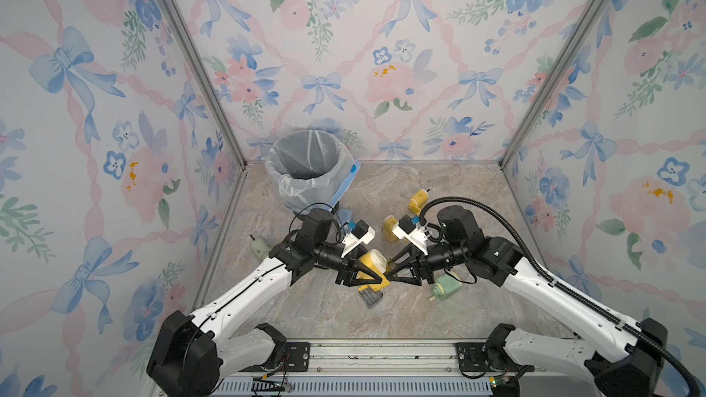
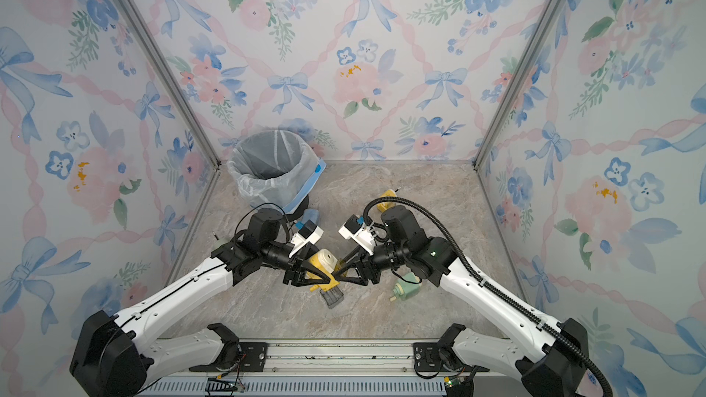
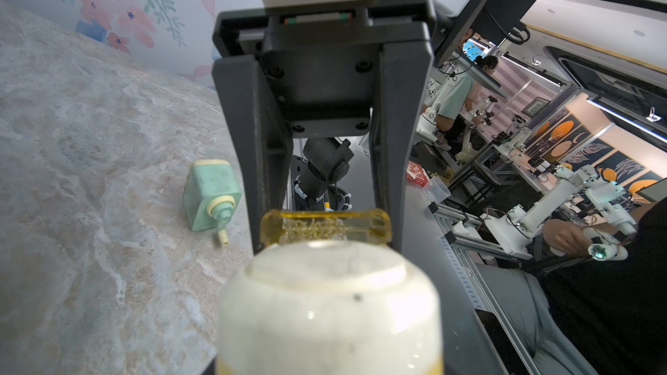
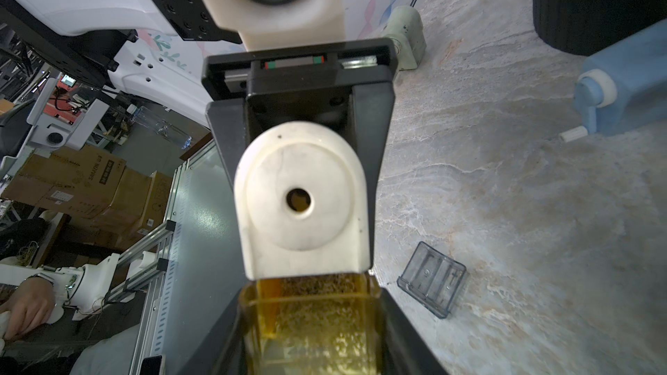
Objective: Take out the pencil sharpener tray and clean the shavings
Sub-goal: Open the container of the pencil sharpener.
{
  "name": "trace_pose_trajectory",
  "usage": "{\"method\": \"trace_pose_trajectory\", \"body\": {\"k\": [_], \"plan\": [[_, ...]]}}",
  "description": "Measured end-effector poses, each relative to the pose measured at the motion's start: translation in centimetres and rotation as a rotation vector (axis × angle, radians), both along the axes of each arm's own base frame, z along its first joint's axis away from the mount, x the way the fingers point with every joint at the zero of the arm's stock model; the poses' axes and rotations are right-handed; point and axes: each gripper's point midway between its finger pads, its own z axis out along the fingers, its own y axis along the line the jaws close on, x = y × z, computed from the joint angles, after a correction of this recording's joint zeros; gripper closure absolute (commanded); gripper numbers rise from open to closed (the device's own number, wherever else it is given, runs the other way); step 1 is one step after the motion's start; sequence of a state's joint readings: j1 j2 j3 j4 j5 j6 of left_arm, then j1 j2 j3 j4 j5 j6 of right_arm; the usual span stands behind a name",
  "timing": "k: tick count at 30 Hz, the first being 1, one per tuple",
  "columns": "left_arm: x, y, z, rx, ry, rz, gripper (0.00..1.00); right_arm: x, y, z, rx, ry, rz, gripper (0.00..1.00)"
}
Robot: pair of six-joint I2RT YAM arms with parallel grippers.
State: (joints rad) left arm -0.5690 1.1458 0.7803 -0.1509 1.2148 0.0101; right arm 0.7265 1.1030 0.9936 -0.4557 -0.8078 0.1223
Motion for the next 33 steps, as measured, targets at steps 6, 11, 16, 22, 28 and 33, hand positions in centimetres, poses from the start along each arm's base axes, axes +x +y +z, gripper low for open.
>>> {"method": "trace_pose_trajectory", "body": {"k": [6, 11, 16, 22, 28, 33], "plan": [[0.0, 0.0, 0.1, -0.006, -0.007, -0.002, 1.0, 0.2, -0.5, 0.4, 0.018, -0.002, -0.008, 0.61], [0.1, -0.1, 0.2, -0.007, -0.011, 0.002, 1.0, 0.4, -0.8, 0.8, 0.03, -0.005, -0.016, 0.61], [0.1, 0.0, 0.2, -0.008, -0.014, 0.003, 1.0, 0.5, -1.0, 1.0, 0.037, -0.004, -0.023, 0.61], [0.2, 0.1, 0.2, -0.007, -0.012, 0.008, 1.0, 0.7, -1.3, 1.2, 0.042, -0.005, -0.032, 0.61], [0.3, 0.3, 0.0, 0.004, 0.006, 0.017, 1.0, 0.8, -1.4, 1.3, 0.045, -0.004, -0.04, 0.58], [0.3, 0.5, -0.2, 0.013, 0.022, 0.018, 1.0, 0.6, -0.9, 1.0, 0.035, 0.009, -0.032, 0.57]]}}
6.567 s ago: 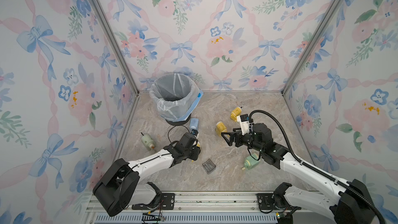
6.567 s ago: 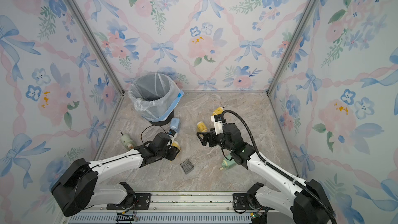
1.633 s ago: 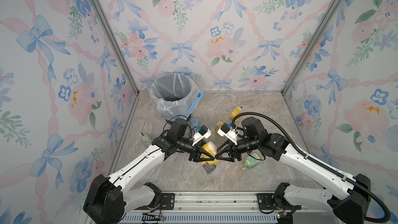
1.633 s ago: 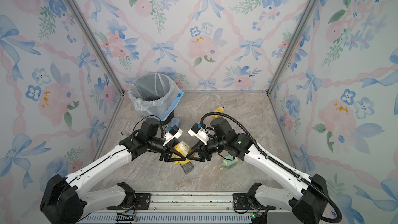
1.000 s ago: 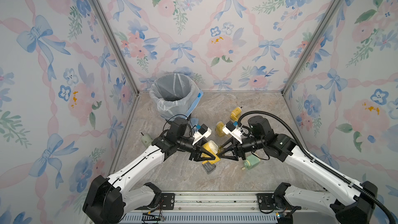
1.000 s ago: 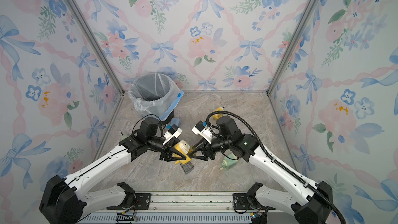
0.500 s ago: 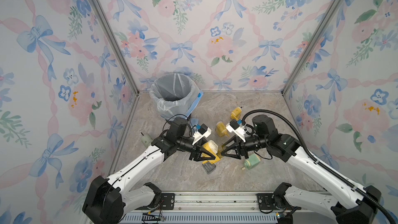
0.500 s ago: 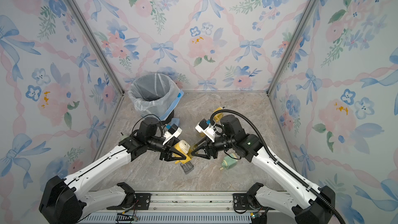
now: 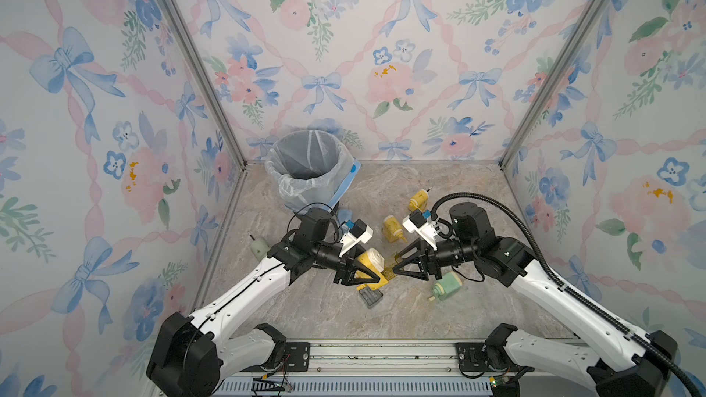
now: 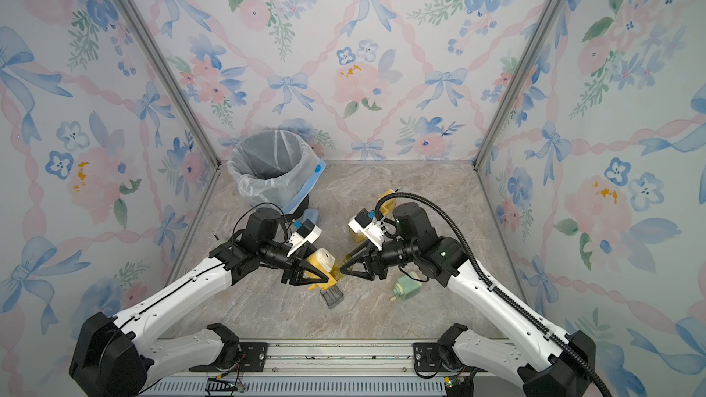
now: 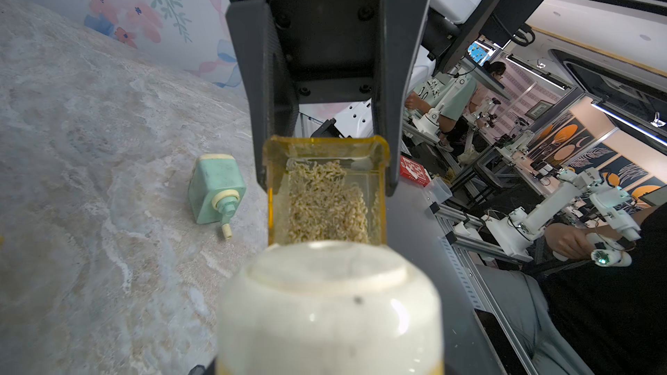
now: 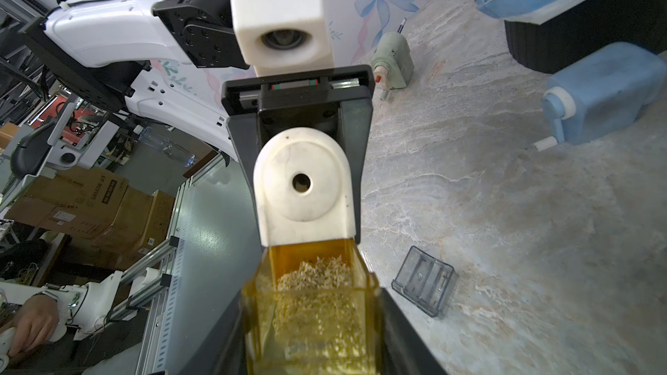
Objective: Take out the pencil sharpener tray and clean the shavings
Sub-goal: Open the container of the pencil sharpener.
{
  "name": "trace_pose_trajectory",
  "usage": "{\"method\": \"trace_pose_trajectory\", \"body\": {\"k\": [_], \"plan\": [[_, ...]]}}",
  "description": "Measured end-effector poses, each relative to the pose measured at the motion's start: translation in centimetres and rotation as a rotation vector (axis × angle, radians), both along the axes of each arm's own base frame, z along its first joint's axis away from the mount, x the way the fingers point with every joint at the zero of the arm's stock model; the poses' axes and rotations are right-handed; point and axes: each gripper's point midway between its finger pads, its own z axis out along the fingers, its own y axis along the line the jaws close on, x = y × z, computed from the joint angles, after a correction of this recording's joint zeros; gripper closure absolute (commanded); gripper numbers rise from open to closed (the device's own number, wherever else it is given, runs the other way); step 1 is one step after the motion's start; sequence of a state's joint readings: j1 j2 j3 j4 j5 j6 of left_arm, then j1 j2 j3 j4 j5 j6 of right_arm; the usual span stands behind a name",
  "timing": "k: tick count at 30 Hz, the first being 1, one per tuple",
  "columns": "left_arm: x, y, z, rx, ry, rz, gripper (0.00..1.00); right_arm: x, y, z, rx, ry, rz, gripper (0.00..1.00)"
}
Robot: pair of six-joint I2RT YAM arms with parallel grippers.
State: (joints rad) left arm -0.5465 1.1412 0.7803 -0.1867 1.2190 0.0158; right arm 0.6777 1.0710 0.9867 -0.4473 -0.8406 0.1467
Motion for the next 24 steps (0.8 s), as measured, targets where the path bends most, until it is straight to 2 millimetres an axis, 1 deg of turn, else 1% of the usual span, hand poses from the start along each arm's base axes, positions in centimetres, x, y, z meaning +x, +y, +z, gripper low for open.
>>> {"method": "trace_pose_trajectory", "body": {"k": [8, 16, 18, 22, 24], "plan": [[0.1, 0.5, -0.6, 0.028, 0.046, 0.018, 1.0, 0.0, 1.0, -1.0, -0.023, 0.014, 0.015, 0.55], [0.0, 0.8, -0.6, 0.032, 0.035, 0.026, 1.0, -0.3, 1.8, -1.4, -0.031, 0.033, 0.027, 0.43], [0.1, 0.7, -0.6, 0.031, 0.017, 0.03, 1.0, -0.3, 2.1, -1.7, -0.036, 0.045, 0.026, 0.42], [0.3, 0.6, -0.5, 0.027, -0.008, 0.034, 1.0, -0.5, 2.7, -2.2, -0.049, 0.062, 0.029, 0.37], [0.4, 0.5, -0.5, 0.026, -0.017, 0.036, 1.0, -0.4, 2.7, -2.2, -0.05, 0.06, 0.026, 0.37]]}}
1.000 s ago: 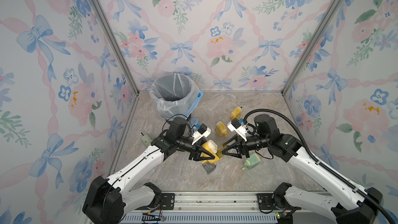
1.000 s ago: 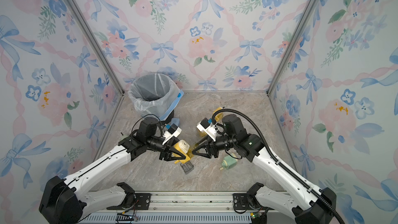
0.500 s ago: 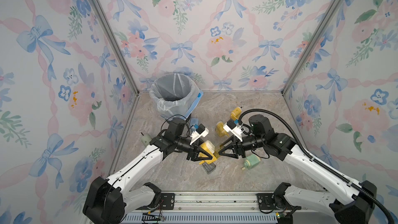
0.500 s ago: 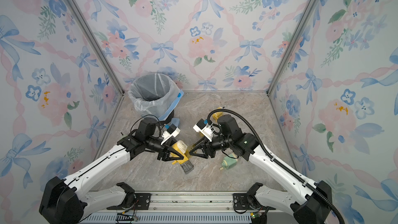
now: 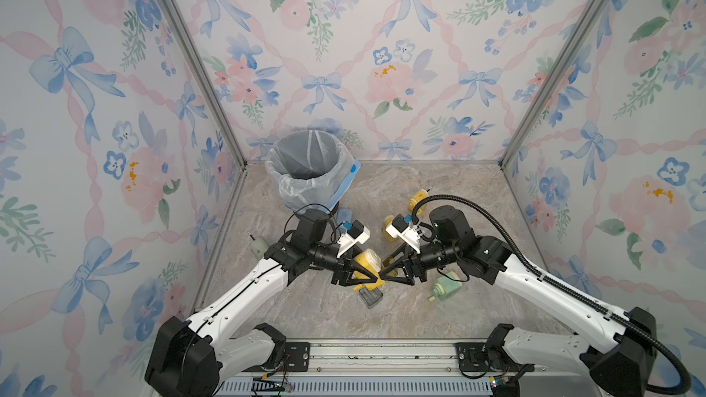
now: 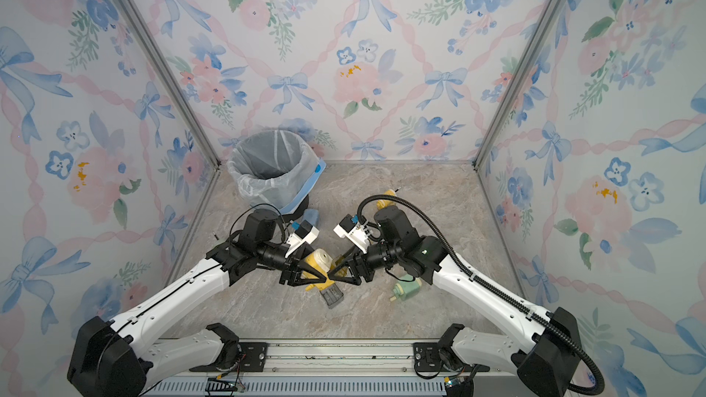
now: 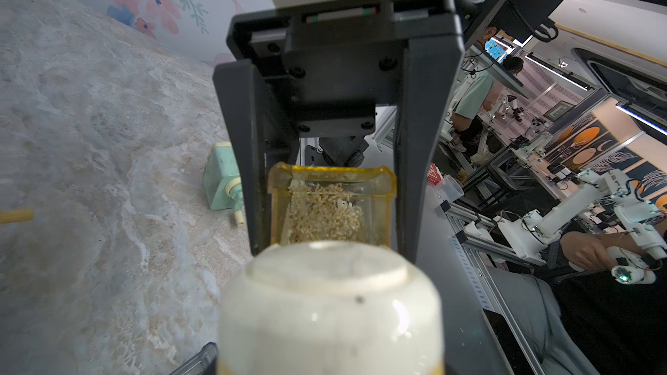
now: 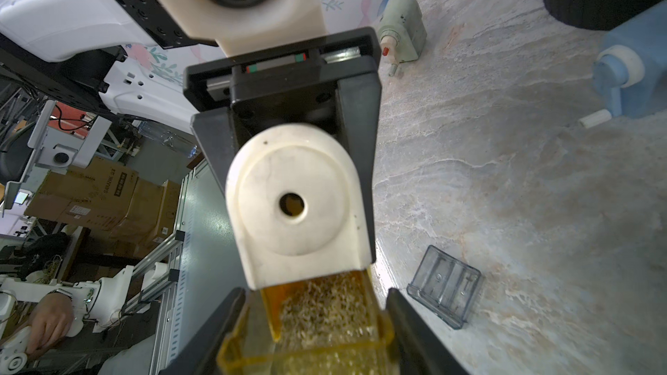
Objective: Take out the pencil sharpener tray and clean the shavings
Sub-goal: Open the container of the pencil sharpener.
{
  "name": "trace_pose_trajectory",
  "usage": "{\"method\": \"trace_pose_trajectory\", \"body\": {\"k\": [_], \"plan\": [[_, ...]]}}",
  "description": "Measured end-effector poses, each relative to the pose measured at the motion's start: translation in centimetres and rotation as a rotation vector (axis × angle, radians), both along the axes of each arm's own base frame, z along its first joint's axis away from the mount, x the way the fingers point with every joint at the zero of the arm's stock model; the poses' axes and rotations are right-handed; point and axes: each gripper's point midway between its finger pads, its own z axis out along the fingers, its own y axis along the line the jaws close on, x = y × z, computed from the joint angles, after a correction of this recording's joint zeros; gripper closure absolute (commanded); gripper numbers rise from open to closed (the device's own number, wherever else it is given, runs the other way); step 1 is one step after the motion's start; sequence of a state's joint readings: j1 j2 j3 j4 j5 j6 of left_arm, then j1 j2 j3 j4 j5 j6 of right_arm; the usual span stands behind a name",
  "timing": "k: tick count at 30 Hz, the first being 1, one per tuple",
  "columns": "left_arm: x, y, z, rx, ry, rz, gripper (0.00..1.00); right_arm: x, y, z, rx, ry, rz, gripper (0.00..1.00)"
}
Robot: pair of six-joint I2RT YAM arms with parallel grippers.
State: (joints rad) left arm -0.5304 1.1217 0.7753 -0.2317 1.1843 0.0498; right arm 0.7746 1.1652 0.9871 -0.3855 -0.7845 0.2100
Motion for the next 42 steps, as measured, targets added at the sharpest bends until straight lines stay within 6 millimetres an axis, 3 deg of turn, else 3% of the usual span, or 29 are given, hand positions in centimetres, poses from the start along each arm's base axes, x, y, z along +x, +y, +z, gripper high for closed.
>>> {"method": "trace_pose_trajectory", "body": {"k": [9, 17, 27, 35, 42], "plan": [[0.1, 0.0, 0.0, 0.001, -0.006, 0.006, 1.0, 0.4, 0.0, 0.0, -0.004, -0.015, -0.018, 0.57], [0.2, -0.1, 0.3, -0.009, -0.026, 0.006, 1.0, 0.8, -0.5, 0.3, -0.002, -0.038, -0.035, 0.59], [0.2, 0.9, 2.4, -0.032, -0.101, 0.073, 1.0, 3.2, -3.5, 3.1, 0.055, -0.092, -0.156, 0.59], [4.3, 2.7, 1.8, 0.039, -0.062, 0.308, 1.0, 3.6, -4.2, 3.8, 0.064, -0.098, -0.183, 0.59], [8.4, 5.9, 0.1, 0.149, -0.041, 0.682, 1.0, 4.3, -3.7, 6.4, 0.111, -0.111, -0.183, 0.59]]}}
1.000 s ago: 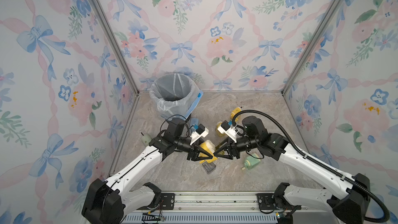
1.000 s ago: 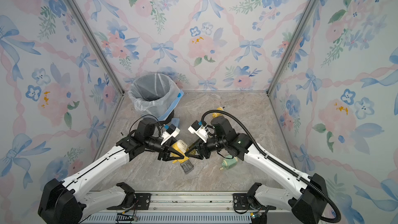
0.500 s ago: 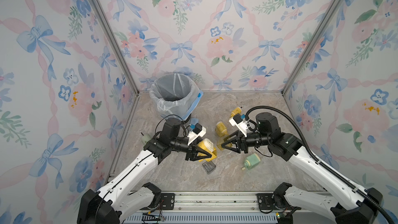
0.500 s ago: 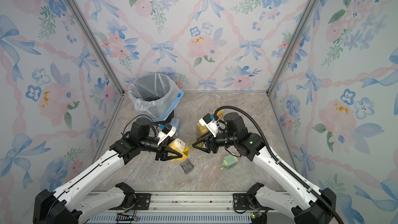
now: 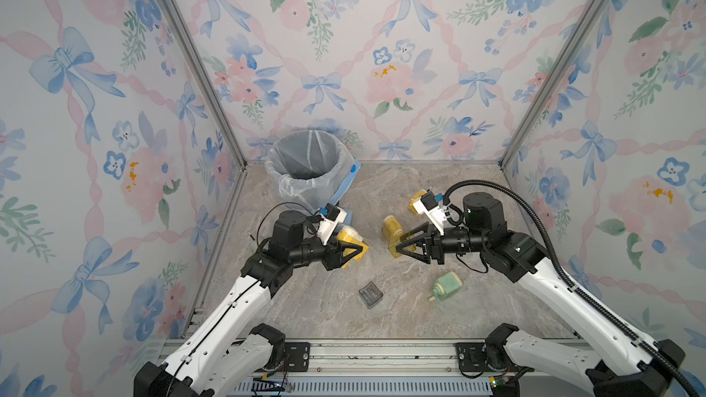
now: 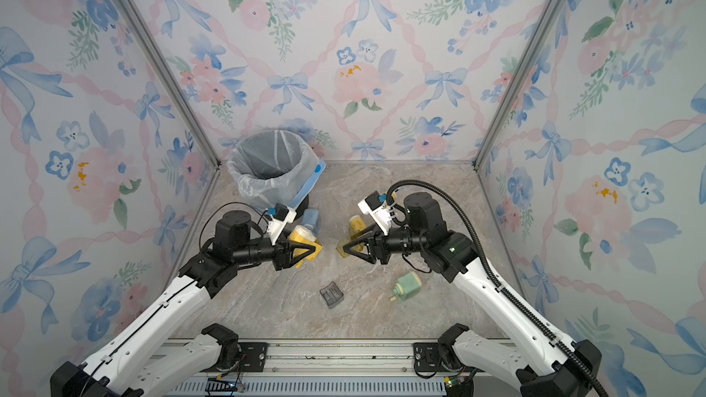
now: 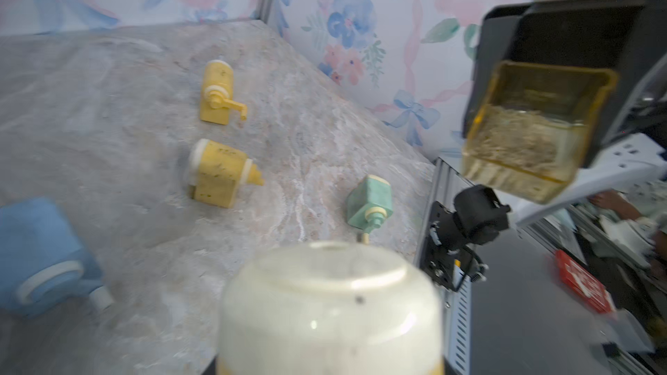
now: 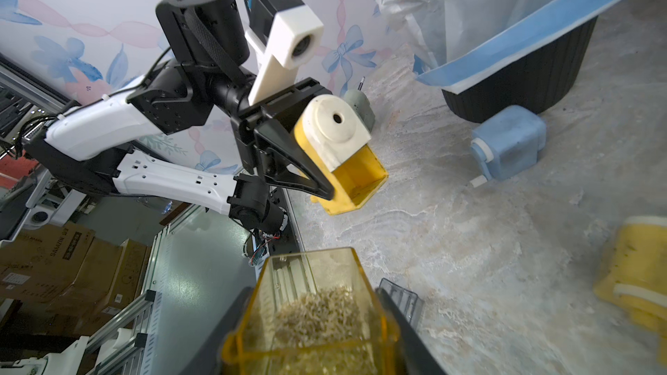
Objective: Take out the pencil sharpener tray and clean the shavings
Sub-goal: Open the container of the pencil sharpener, then pour the shavings into the trash bin.
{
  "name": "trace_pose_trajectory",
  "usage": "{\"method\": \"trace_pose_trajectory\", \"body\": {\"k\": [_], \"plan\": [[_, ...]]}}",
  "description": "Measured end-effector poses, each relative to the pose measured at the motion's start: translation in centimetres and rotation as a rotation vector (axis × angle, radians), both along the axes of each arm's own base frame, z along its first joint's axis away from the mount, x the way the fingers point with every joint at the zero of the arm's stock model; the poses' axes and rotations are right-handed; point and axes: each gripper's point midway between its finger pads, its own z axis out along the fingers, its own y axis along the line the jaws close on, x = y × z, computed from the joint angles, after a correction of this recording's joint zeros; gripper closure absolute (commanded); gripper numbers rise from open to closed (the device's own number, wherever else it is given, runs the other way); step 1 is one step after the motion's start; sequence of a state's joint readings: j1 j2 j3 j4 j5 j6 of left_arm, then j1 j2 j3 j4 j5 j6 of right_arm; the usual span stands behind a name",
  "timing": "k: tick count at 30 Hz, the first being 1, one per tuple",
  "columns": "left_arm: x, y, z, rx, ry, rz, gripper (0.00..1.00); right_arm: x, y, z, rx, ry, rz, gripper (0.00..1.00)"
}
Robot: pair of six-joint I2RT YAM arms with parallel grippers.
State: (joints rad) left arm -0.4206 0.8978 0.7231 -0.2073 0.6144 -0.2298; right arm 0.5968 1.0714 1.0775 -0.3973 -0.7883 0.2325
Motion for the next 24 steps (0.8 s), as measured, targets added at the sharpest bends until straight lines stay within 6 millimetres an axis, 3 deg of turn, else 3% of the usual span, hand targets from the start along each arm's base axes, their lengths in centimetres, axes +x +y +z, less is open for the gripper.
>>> {"method": "trace_pose_trajectory", "body": {"k": [3, 7, 10, 13, 19, 24], "plan": [[1.6, 2.3, -1.8, 0.041, 0.033, 0.197, 1.0, 0.7, 0.8, 0.8, 0.022, 0.009, 0.011, 0.59], [3.0, 5.7, -6.1, 0.097, 0.131, 0.45, 1.0, 1.5, 1.9, 1.2, 0.033, 0.033, 0.018, 0.59], [3.1, 8.2, -9.0, 0.122, 0.193, 0.614, 1.0, 1.9, 2.8, 2.1, 0.039, 0.03, 0.023, 0.58], [2.8, 10.2, -10.4, 0.137, 0.195, 0.745, 1.0, 1.9, 3.8, 3.8, 0.054, 0.006, 0.025, 0.58], [2.8, 11.7, -10.5, 0.148, 0.14, 0.905, 1.0, 2.3, 6.0, 6.4, 0.08, -0.024, 0.02, 0.58], [3.0, 11.4, -13.0, 0.243, 0.164, 0.954, 1.0, 3.6, 8.8, 6.9, 0.076, 0.001, 0.015, 0.58]]}}
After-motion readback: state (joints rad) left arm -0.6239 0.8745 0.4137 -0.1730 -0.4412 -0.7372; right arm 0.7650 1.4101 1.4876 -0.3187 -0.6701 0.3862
